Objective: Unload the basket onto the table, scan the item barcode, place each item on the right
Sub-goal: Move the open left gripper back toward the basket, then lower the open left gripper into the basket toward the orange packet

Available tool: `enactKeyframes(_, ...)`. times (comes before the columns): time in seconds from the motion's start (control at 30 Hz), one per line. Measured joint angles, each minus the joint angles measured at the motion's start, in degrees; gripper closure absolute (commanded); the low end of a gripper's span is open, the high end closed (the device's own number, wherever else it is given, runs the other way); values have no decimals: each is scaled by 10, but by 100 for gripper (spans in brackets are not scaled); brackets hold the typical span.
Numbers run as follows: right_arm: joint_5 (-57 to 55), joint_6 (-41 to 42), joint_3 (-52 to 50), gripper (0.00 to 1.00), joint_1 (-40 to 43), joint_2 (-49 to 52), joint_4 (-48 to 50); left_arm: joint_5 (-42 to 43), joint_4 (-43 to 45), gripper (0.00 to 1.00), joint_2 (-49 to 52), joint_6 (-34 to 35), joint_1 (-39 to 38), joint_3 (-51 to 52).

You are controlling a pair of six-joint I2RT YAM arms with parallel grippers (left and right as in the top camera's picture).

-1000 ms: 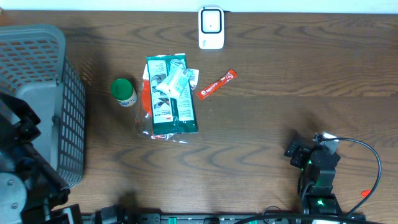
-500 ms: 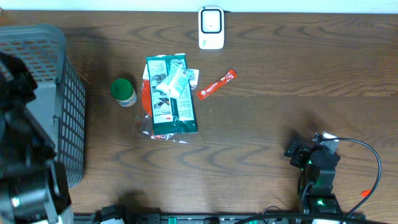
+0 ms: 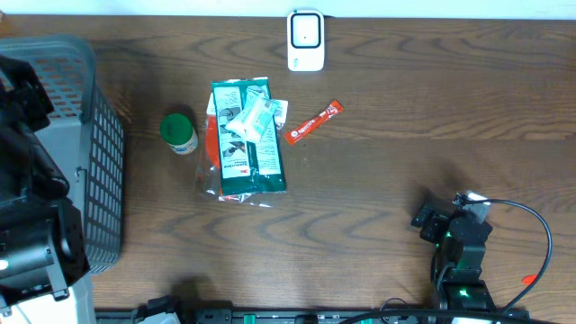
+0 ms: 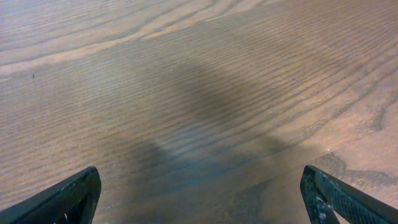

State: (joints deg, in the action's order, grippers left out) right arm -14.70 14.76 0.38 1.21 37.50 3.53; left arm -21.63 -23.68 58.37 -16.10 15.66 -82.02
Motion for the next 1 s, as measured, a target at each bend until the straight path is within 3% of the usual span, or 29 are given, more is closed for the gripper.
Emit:
enactKeyframes(0.17, 1, 12, 0, 1, 0, 0, 1, -10, -60, 15, 18, 3, 1, -1)
enactKeyframes(0.63, 1, 35, 0, 1, 0, 0, 2, -8, -114, 15, -16, 30, 5, -4)
enactKeyframes(1.0, 11, 61, 0, 1, 0, 0, 2, -11, -229, 15, 140, 69, 86, -7)
